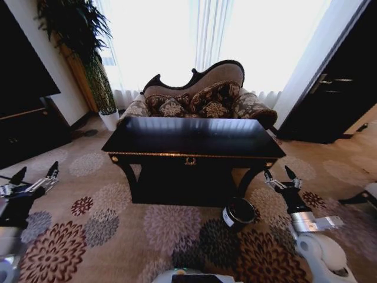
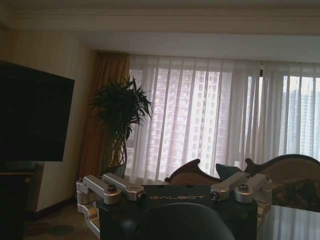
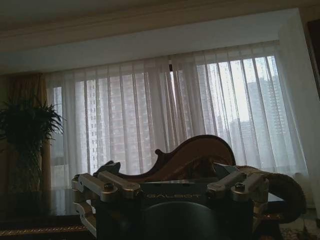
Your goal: Move to the front of the table and place the trash on the table into the trash bin.
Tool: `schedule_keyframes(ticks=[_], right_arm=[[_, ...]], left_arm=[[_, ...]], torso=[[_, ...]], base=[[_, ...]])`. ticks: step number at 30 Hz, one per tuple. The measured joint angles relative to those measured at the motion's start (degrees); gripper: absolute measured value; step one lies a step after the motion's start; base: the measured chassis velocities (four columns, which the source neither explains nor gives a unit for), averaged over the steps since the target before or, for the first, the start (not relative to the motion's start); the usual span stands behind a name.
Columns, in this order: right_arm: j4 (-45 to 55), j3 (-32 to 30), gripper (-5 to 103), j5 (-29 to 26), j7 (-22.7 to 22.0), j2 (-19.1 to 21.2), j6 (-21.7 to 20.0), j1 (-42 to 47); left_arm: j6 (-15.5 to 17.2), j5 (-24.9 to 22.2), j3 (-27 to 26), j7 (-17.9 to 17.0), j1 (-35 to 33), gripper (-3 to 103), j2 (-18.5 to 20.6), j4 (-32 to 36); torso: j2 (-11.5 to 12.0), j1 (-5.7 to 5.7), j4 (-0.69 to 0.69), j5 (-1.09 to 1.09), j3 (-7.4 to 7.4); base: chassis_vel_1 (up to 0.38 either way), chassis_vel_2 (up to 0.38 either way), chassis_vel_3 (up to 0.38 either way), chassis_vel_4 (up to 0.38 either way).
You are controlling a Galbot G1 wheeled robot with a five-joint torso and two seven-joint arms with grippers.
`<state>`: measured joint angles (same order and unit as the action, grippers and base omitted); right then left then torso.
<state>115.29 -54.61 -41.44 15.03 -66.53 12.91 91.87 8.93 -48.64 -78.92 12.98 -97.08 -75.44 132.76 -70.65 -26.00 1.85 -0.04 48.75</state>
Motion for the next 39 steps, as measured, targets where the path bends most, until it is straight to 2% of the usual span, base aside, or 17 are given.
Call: schedule_keyframes(ticks=[2,21,39], right_arm=[[-0.22,0.07,100,0.18,-0.01,-0.04,0.00,-0.17],[-2.08,0.05,100,0.80,-0.05,0.05,0.62,-0.33],[-2.48,0.43,100,1.47,0.26,-0.06,0.92,-0.51]], left_arm=[[-0.08,0.07,0.02,0.02,-0.01,100,0.04,-0.05],[-0.34,1.02,1.20,0.07,0.66,100,0.15,-0.97],[-0.54,1.16,1.07,0.10,0.37,100,-0.15,-0.78]], torso=[[-0.05,0.05,0.01,0.05,-0.03],[-0.04,0.05,0.00,0.02,-0.03],[0.01,-0.01,0.01,0.03,0.00]], base=[[0.371,-0.377,-0.382,0.334],[0.322,-0.320,-0.315,0.322],[0.018,-0.022,-0.023,0.018]])
